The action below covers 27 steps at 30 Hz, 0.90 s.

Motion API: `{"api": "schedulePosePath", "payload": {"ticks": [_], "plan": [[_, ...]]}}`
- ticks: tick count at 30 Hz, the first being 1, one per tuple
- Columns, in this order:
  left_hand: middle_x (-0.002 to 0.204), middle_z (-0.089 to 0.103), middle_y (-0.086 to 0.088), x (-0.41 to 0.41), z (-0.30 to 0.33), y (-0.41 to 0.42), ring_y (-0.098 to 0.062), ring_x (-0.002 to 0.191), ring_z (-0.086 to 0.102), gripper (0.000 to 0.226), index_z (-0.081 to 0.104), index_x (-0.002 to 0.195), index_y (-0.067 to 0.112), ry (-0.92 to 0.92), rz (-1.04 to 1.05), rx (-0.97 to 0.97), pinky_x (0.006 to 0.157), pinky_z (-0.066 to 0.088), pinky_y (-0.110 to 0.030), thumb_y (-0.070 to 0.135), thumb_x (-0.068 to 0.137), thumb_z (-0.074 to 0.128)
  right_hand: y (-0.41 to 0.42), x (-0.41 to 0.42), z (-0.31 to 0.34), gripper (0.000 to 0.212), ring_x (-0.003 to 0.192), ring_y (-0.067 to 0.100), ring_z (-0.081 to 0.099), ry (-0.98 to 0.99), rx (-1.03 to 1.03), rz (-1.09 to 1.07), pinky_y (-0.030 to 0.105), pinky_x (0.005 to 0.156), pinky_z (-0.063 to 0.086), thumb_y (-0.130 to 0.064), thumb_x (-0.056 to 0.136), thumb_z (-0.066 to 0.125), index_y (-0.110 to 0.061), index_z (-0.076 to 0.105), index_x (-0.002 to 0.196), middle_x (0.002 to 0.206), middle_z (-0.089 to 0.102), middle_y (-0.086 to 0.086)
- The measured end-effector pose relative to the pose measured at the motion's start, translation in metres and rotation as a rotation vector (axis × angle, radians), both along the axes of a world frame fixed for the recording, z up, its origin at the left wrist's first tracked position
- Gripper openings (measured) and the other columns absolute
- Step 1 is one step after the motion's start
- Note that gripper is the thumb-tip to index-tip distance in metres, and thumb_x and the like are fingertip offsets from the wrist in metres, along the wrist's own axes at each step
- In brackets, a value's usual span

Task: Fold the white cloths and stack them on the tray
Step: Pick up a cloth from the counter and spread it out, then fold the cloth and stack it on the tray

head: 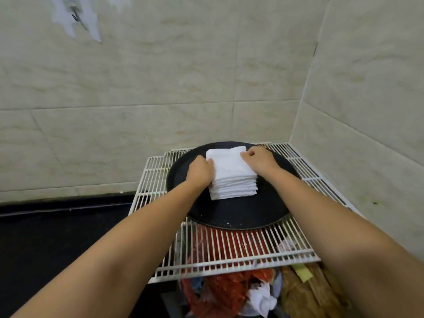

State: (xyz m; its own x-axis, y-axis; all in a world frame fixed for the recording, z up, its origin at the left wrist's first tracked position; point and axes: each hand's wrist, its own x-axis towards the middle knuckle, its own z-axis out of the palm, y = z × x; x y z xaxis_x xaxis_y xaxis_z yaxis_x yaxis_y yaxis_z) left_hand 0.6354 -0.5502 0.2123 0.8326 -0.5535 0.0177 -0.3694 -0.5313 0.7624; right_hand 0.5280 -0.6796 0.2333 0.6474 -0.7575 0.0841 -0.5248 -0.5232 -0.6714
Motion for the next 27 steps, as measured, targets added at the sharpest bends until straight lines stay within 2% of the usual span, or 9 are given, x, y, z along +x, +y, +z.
{"api": "schedulePosePath", "payload": {"ticks": [1, 3, 5, 7, 9, 14, 16, 20, 27], "plan": [[0.098, 0.067, -0.025, 0.001, 0.001, 0.003, -0.034, 0.082, 0.064, 0.047, 0.057, 0.108, -0.013, 0.008, -0.004, 0.006, 0.065, 0.040, -0.030, 0.029, 0.097, 0.039, 0.000, -0.001, 0.001, 0.046, 0.051, 0.016, 0.033, -0.003, -0.002, -0.008, 0.032, 0.050, 0.023, -0.031, 0.094, 0.049, -0.020, 0.029, 0.054, 0.053, 0.033, -0.001], [0.067, 0.064, -0.015, 0.004, 0.005, 0.010, -0.023, 0.055, 0.061, 0.053, 0.059, 0.106, -0.014, 0.004, -0.023, 0.029, 0.056, 0.043, -0.028, 0.035, 0.097, 0.039, 0.000, -0.002, 0.007, 0.038, 0.061, 0.021, 0.045, -0.013, -0.044, -0.046, 0.031, 0.054, 0.030, -0.038, 0.093, 0.049, -0.019, 0.045, 0.060, 0.060, 0.044, 0.000], [0.049, 0.053, -0.006, 0.008, 0.012, 0.019, -0.015, 0.037, 0.051, 0.055, 0.060, 0.103, -0.011, -0.030, -0.023, 0.059, 0.050, 0.042, -0.026, 0.039, 0.098, 0.037, 0.004, -0.002, 0.018, 0.027, 0.080, 0.024, 0.053, -0.037, -0.120, -0.105, 0.031, 0.065, 0.036, -0.037, 0.094, 0.048, -0.014, 0.061, 0.088, 0.082, 0.055, 0.002], [0.043, 0.051, -0.005, 0.014, 0.021, 0.034, -0.016, 0.035, 0.049, 0.052, 0.063, 0.092, -0.005, -0.060, -0.006, 0.049, 0.055, 0.047, -0.028, 0.039, 0.099, 0.036, 0.016, 0.003, 0.032, 0.026, 0.089, 0.025, 0.054, -0.089, -0.192, -0.123, 0.030, 0.069, 0.036, -0.031, 0.094, 0.046, -0.011, 0.059, 0.102, 0.097, 0.060, 0.005], [0.046, 0.051, -0.007, 0.022, 0.030, 0.056, -0.019, 0.037, 0.049, 0.048, 0.059, 0.081, -0.002, -0.076, 0.016, 0.007, 0.058, 0.049, -0.030, 0.036, 0.100, 0.036, 0.039, 0.017, 0.043, 0.024, 0.093, 0.028, 0.057, -0.136, -0.250, -0.063, 0.030, 0.070, 0.036, -0.028, 0.094, 0.045, -0.010, 0.058, 0.102, 0.103, 0.063, 0.009], [0.075, 0.059, -0.012, 0.054, 0.043, 0.158, -0.026, 0.053, 0.056, 0.029, 0.043, 0.094, 0.009, -0.148, 0.070, -0.086, 0.060, 0.047, -0.034, 0.037, 0.099, 0.040, 0.144, 0.079, 0.047, 0.027, 0.101, 0.032, 0.057, -0.102, -0.391, 0.236, 0.039, 0.082, 0.047, -0.031, 0.096, 0.043, -0.011, 0.060, 0.104, 0.108, 0.062, 0.012], [0.084, 0.064, -0.012, 0.067, 0.041, 0.219, -0.032, 0.071, 0.062, 0.029, 0.046, 0.098, 0.013, -0.237, 0.110, -0.008, 0.069, 0.050, -0.037, 0.041, 0.098, 0.040, 0.201, 0.105, 0.040, 0.029, 0.105, 0.032, 0.056, -0.097, -0.459, 0.363, 0.040, 0.086, 0.046, -0.032, 0.097, 0.042, -0.012, 0.060, 0.106, 0.112, 0.060, 0.012], [0.096, 0.067, -0.009, 0.085, 0.019, 0.361, -0.032, 0.090, 0.061, 0.031, 0.051, 0.107, 0.014, -0.415, 0.218, 0.210, 0.069, 0.042, -0.036, 0.041, 0.099, 0.038, 0.333, 0.149, 0.009, 0.030, 0.114, 0.030, 0.050, -0.125, -0.590, 0.549, 0.040, 0.093, 0.039, -0.034, 0.097, 0.041, -0.014, 0.059, 0.112, 0.117, 0.058, 0.010], [0.108, 0.060, -0.005, 0.066, -0.058, 0.629, -0.027, 0.102, 0.057, 0.027, 0.055, 0.106, 0.016, -0.381, 0.394, 0.500, 0.080, 0.045, -0.039, 0.037, 0.097, 0.041, 0.592, 0.172, -0.093, 0.036, 0.120, 0.024, 0.048, -0.104, -0.651, 0.931, 0.041, 0.097, 0.036, -0.039, 0.097, 0.042, -0.018, 0.053, 0.124, 0.128, 0.054, 0.002]]}}
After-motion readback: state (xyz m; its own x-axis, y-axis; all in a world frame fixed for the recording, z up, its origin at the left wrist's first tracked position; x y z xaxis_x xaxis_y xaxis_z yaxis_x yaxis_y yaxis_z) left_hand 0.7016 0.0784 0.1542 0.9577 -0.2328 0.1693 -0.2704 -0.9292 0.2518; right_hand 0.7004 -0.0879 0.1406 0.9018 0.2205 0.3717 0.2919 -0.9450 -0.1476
